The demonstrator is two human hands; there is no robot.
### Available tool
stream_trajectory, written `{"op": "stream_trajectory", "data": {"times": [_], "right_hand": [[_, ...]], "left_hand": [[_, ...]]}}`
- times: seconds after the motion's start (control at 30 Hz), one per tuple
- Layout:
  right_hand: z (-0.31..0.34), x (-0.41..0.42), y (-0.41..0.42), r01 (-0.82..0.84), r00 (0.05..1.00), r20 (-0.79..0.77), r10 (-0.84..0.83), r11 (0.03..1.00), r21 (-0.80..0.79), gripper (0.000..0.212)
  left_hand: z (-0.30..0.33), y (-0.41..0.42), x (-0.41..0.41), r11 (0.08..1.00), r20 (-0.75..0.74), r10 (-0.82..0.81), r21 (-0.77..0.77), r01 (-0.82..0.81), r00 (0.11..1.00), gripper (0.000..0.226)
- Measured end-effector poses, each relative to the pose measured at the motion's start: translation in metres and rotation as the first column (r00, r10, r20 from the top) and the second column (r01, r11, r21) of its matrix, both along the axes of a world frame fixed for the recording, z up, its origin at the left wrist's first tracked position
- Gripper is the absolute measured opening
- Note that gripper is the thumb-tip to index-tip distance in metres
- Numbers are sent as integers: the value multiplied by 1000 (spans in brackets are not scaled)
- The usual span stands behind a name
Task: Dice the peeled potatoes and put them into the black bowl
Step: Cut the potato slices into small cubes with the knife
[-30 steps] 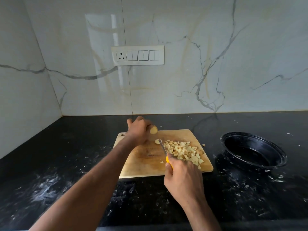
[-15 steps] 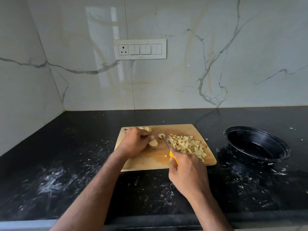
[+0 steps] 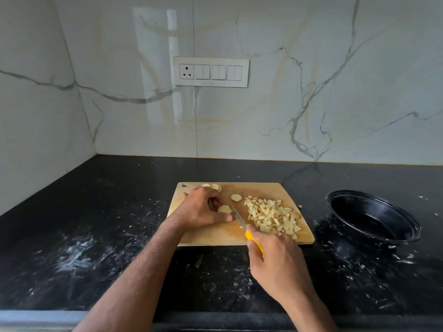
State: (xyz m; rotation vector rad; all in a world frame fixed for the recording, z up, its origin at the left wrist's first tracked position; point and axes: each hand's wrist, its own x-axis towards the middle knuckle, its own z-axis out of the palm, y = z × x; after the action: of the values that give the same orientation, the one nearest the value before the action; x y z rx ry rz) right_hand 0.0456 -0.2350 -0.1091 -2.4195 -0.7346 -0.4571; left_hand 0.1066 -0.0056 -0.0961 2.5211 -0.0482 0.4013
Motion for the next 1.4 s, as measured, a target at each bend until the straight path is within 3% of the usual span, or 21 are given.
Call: {"op": "stream_trajectory", "data": {"times": [0.17, 0.6, 0.87, 1.0, 1.23, 1.4], "right_hand": [[2, 0, 4, 25, 1000, 10, -25, 999, -33, 41], [-2, 1, 6, 58, 998, 47, -52, 991, -125, 39], [-4, 7, 4, 21, 1000, 3, -21, 995, -95, 33], [-4, 10, 5, 11, 1000, -14, -12, 996, -83, 27], [-1, 15, 19, 79, 996, 45, -72, 975, -209, 32], [0, 10, 14, 78, 996, 48, -70, 976, -203, 27]], "left_hand": [[-5, 0, 4, 1000, 22, -12, -10, 12, 1000, 31], [-3, -6, 3, 998, 56, -58, -37, 60, 997, 42], [1, -8, 0, 985, 61, -66, -157, 75, 996, 72], [0, -8, -1, 980, 55, -80, -176, 89, 995, 66], [1, -11, -4, 980, 64, -125, -149, 134, 990, 50], [-1, -15, -2, 982, 34, -188, -2, 188, 982, 36]]}}
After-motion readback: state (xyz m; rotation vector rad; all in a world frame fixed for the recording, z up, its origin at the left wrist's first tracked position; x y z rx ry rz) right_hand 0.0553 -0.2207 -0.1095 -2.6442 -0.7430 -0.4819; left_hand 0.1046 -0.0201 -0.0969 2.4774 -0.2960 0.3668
